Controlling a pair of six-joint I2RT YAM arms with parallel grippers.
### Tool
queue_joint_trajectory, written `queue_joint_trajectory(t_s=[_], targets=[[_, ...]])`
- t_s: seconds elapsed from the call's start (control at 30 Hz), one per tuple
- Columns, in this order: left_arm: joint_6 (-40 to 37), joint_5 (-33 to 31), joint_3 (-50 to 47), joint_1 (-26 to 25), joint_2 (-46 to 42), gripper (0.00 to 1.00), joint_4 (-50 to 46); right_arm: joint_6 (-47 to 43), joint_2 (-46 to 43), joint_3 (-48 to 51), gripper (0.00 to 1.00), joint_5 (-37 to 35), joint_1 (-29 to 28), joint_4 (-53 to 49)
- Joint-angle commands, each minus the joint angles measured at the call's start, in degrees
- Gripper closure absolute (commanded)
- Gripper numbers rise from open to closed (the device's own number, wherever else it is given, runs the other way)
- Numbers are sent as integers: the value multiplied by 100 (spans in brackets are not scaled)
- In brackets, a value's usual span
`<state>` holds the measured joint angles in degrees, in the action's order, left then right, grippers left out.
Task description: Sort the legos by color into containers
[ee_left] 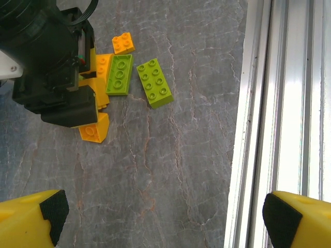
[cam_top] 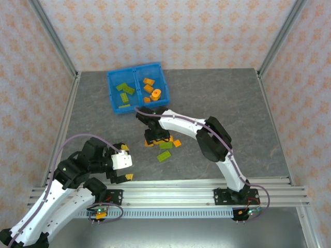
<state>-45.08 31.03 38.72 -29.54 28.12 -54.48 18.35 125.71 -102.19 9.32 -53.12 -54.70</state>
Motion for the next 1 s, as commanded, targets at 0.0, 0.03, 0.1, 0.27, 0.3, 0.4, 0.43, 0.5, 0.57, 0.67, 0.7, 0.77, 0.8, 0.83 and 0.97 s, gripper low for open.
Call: queue_joint_trajectory(t_s=[0.0, 0.03, 0.1, 0.27, 0.3, 0.4, 0.43, 0.5, 0.57, 0.67, 0.7, 0.77, 0.8, 0.83, 0.97], targets=[[-6, -88, -96, -17, -57, 0, 246, -86, 233, -99, 36, -376, -38, -401], [-3, -88, -97, -23, -53, 0, 262, -98, 250, -96, 37, -408, -40, -397], [3, -90, -110, -17, -52, 0, 315, -97, 294, -97, 44, -442, -40, -384], [-12, -104, -119, -17, -33, 0, 352, 32, 137, -95, 54, -625, -40, -332], [-10, -112, -120, -19, -43, 0, 363, 63, -3, -63, 56, -647, -38, -279], [96, -90, -75, -17, -46, 0, 488, 132, -616, 118, 57, -601, -40, 26], [126, -69, -51, -17, -44, 0, 559, 140, -882, 206, 57, -585, -40, 175], [252, -15, -37, -17, -51, 0, 773, 181, -1329, 317, 58, -604, -39, 402], [442, 95, -27, -18, -43, 0, 1118, 215, -1769, 339, 58, -685, -40, 554], [786, 282, -119, -17, -25, 0, 1862, 230, -2309, 341, 58, -908, -40, 830], [870, 294, -189, -17, -19, 0, 2114, 206, -2441, 324, 58, -995, -32, 932], [974, 232, -379, -17, 51, 0, 2635, 105, -2631, 256, 58, -1261, -14, 1208], [975, 168, -466, -17, 94, 0, 2780, 63, -2660, 209, 58, -1395, 16, 1331], [969, 49, -564, -17, 141, 0, 2908, 2, -2638, 104, 58, -1514, 73, 1423], [784, -132, -734, -17, 264, 0, 2839, -236, -2100, -677, 58, -1521, 468, 1493]])
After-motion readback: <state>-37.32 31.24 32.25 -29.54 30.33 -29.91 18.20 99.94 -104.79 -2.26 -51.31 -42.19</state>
